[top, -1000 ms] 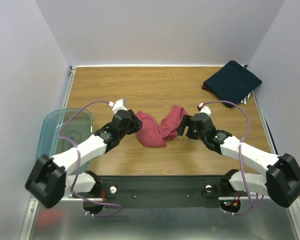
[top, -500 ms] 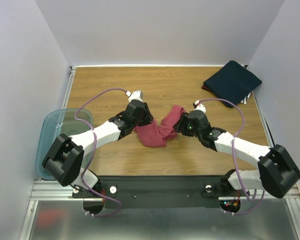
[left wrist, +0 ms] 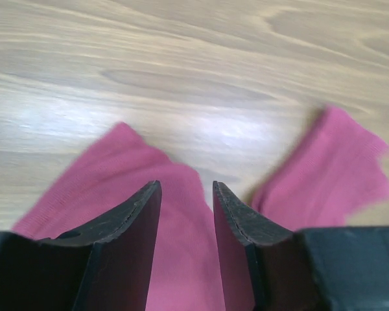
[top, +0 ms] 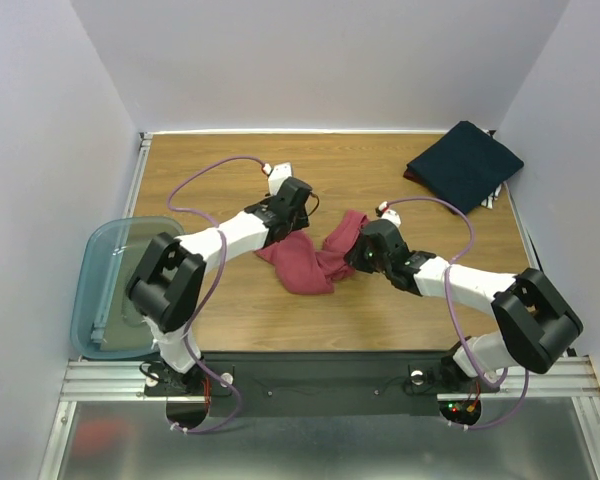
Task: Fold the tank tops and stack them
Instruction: Flatten the tank top out
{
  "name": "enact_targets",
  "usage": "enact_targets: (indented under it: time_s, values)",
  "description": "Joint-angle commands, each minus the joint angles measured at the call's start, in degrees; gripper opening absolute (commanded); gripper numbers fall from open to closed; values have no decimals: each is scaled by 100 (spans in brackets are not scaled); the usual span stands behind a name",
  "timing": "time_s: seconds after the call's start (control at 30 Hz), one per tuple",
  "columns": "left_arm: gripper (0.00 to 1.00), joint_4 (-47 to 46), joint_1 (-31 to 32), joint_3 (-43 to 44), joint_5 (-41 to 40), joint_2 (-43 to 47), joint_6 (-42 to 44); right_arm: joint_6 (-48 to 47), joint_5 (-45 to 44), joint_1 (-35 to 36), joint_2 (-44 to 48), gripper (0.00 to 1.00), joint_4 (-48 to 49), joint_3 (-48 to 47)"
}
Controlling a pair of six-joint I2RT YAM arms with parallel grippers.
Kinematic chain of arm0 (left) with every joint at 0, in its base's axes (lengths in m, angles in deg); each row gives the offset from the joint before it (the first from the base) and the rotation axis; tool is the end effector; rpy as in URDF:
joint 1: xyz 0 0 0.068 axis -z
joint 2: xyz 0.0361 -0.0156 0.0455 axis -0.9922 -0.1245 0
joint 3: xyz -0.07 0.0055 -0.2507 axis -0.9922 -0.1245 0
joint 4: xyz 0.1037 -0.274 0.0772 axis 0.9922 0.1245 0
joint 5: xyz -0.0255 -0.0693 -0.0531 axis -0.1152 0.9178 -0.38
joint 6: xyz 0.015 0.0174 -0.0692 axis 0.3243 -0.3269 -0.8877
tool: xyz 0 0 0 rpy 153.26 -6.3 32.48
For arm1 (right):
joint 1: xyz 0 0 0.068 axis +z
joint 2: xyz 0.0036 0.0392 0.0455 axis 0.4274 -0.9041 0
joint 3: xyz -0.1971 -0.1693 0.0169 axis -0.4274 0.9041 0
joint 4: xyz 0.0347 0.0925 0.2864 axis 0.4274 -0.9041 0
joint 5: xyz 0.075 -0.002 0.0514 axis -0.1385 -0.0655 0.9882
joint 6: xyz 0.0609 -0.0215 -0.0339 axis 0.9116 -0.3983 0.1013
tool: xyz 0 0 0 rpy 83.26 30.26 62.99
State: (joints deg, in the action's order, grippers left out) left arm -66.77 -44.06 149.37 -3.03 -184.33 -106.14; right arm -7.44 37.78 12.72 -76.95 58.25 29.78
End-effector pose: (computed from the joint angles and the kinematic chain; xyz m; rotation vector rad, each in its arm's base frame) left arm 0.3532 -0.2581 0.1856 -0.1503 2.1769 -0.3872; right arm 0.2722 0.1984 0.1258 0.2527 2.2976 0.5600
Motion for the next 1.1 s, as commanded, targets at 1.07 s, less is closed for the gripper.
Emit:
enact_targets:
  time_s: [1.07]
  values:
    - [48, 919, -873, 1138, 99, -931, -941, -67, -187, 48, 110, 0, 372, -305]
